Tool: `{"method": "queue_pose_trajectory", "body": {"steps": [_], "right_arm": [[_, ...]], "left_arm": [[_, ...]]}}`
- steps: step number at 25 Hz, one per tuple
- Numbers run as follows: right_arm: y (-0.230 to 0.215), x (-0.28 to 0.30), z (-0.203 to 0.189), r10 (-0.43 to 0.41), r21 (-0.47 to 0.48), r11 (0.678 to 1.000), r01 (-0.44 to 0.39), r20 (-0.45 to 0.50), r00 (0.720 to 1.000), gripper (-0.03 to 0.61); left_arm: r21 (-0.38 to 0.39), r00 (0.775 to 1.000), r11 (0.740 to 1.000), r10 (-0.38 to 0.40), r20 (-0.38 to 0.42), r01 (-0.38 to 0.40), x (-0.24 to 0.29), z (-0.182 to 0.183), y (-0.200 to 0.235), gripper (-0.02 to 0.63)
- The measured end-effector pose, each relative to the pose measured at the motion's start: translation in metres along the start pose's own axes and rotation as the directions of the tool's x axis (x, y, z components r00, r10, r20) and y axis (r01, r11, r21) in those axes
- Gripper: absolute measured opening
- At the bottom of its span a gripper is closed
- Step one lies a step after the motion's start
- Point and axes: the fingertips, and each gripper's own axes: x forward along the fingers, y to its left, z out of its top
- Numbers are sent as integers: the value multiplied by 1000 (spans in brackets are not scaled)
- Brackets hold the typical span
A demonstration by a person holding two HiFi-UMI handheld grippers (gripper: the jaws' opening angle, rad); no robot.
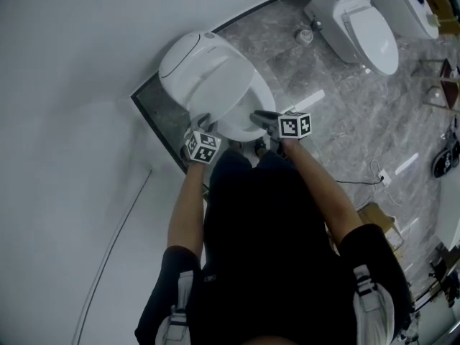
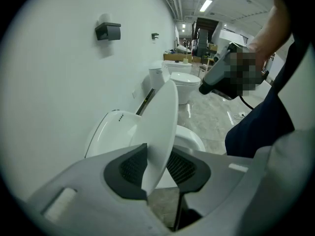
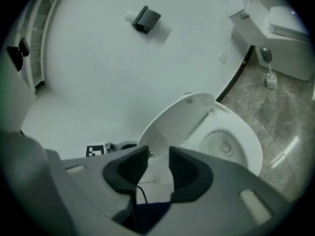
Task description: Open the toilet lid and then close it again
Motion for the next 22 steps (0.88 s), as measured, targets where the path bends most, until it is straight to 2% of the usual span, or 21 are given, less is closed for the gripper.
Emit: {"method": "queue_pose_trajectory", "body": {"steps": [2,5,11,17,22], "right_arm": [[0,6,-5,12,-28,1000,-13,-54,998,126],[0,19,-13,60,21,998,-58,-80,995,126],[-8,25,-8,95,135,987,-91,-20,995,126],[-11,28,7,113,138,984,-112,-2,994,126],[-15,32,13,100,141,985,-98,-5,995,126]], "left_arm": [[-12,1000,1000,-5,-7,5,3,-1,-7,104],[-29,1000,1000,-4,-21,4,6,-4,-16,110],[-54,998,998,-12,-63,8,7,-7,-31,121],[-77,996,996,-45,-77,39,8,-13,-38,136],[-144,991,985,-111,-79,99,5,-16,-50,150]]}}
